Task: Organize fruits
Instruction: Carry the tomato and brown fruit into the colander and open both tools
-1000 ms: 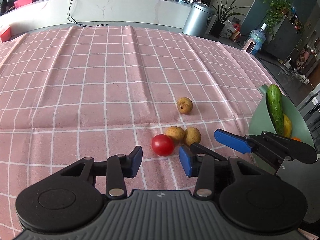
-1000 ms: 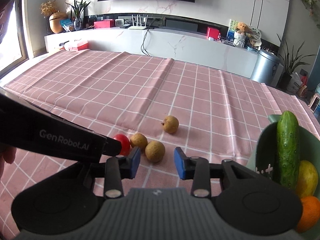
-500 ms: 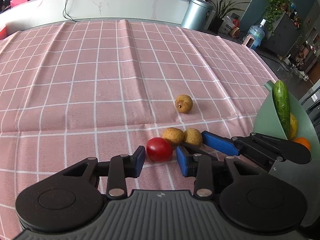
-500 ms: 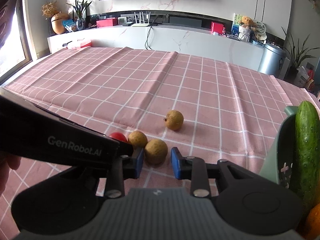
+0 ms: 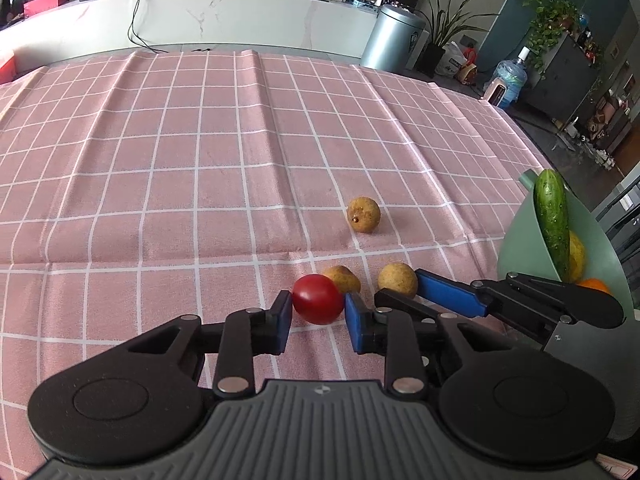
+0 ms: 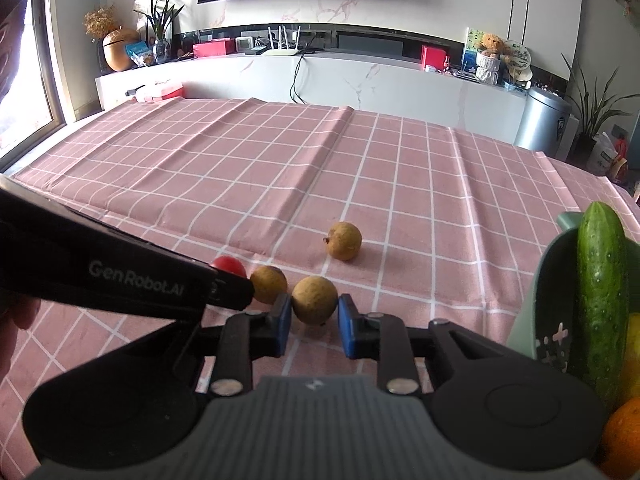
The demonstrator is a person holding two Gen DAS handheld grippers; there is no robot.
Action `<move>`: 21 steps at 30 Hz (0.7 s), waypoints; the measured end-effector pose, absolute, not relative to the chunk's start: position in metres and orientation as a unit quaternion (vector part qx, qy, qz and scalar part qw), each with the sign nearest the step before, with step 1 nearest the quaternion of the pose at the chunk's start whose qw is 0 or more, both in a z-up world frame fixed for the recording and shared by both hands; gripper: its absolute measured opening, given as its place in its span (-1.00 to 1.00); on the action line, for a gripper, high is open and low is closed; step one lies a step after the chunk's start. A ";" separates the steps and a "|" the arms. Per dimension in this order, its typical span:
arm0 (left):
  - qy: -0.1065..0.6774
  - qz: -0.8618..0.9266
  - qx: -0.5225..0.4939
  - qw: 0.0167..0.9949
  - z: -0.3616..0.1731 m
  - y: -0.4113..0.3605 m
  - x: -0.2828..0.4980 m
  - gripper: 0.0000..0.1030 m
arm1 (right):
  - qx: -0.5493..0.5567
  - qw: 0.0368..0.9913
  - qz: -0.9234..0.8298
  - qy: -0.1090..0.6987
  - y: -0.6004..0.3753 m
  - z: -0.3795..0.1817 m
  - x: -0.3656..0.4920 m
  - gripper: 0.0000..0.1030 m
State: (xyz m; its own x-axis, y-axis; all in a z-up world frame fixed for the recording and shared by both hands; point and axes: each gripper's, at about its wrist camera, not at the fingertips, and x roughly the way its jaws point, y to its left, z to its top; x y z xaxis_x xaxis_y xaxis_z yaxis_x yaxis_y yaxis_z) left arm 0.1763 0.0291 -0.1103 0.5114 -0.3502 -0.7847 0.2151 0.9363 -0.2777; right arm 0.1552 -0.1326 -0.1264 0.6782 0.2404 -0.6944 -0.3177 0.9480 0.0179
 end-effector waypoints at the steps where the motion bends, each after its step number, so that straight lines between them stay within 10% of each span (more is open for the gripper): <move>1: 0.466 -0.164 -0.076 0.866 -0.108 0.030 0.174 -0.38 | -0.049 0.914 0.151 0.373 -0.135 -0.124 0.154 -0.60; 21: 0.422 -0.245 -0.059 0.871 -0.039 -0.048 0.132 -0.38 | 0.010 0.930 0.067 0.361 -0.232 -0.048 0.076 -0.59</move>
State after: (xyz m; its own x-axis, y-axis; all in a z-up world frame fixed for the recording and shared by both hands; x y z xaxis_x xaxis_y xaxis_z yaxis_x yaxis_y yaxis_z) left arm 0.1319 -0.0478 -0.0389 0.5238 -0.4773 -0.7055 0.3776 0.8725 -0.3100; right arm 0.0759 -0.2318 -0.0481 0.7302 0.1319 -0.6704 -0.1182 0.9908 0.0663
